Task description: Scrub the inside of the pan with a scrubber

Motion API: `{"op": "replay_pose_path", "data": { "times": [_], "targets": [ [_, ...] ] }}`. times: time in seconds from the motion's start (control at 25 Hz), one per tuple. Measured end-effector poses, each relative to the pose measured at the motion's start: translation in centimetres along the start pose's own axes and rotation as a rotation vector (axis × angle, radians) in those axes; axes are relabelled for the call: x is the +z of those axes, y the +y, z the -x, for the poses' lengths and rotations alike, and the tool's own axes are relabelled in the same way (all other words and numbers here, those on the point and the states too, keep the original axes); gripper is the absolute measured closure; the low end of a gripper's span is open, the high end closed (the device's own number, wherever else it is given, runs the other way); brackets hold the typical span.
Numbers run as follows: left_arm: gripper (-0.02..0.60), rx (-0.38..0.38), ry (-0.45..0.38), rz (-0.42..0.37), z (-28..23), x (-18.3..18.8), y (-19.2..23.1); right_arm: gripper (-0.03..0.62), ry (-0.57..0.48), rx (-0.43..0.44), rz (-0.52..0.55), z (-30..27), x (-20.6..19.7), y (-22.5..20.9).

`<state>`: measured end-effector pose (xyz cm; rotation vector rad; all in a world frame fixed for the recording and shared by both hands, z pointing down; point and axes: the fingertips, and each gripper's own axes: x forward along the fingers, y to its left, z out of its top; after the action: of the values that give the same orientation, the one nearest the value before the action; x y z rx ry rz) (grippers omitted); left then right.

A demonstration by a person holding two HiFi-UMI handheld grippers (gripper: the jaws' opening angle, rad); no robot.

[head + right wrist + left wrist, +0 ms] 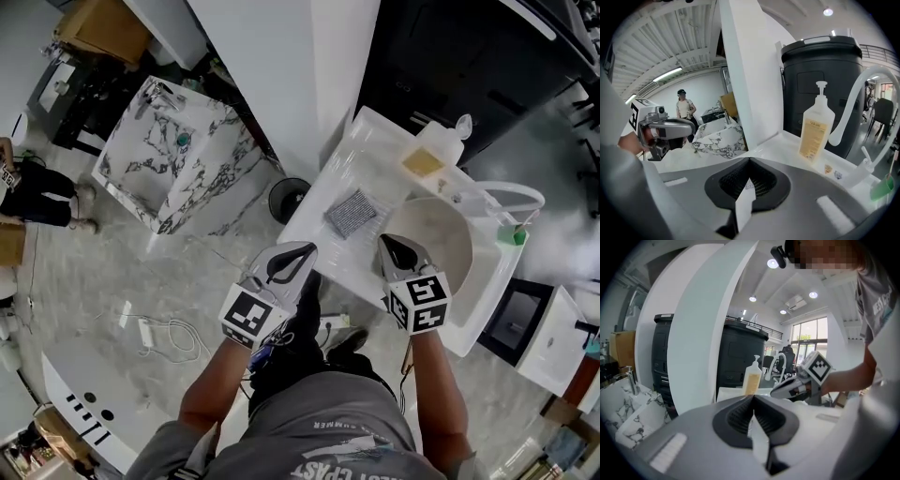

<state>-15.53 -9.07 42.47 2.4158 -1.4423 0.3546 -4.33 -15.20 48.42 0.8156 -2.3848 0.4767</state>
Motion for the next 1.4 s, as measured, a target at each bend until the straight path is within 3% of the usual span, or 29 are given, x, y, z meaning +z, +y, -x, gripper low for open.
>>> {"op": "replay_pose_path", "data": {
  "times": [0.4,0.96,1.04,1.28,1.4],
  "targets": [
    [0.58,-0.01,0.044,0.03,-1.3,-2.4,1.8,0.591,0.124,0.027,-0.002,-5.5,-4.0,0.1],
    [0.578,-0.029,0.077,0.052,-3.5,-4.3,2.7,0.589,0.201,0.04,0.011,-10.5,-6.9,-0.5],
    [0.58,-0.03,0.082,0.054,-3.7,-4.7,2.9,0.549,0.209,0.048,0.009,-11.2,-7.3,-0.4],
    [0.58,-0.042,0.102,0.069,-4.5,-5.7,3.2,0.514,0.235,0.073,0.013,-12.8,-8.2,-0.1],
    [0.578,-0.044,0.102,0.073,-4.9,-6.3,3.5,0.449,0.277,0.096,0.032,-13.8,-9.1,0.5]
  ]
}}
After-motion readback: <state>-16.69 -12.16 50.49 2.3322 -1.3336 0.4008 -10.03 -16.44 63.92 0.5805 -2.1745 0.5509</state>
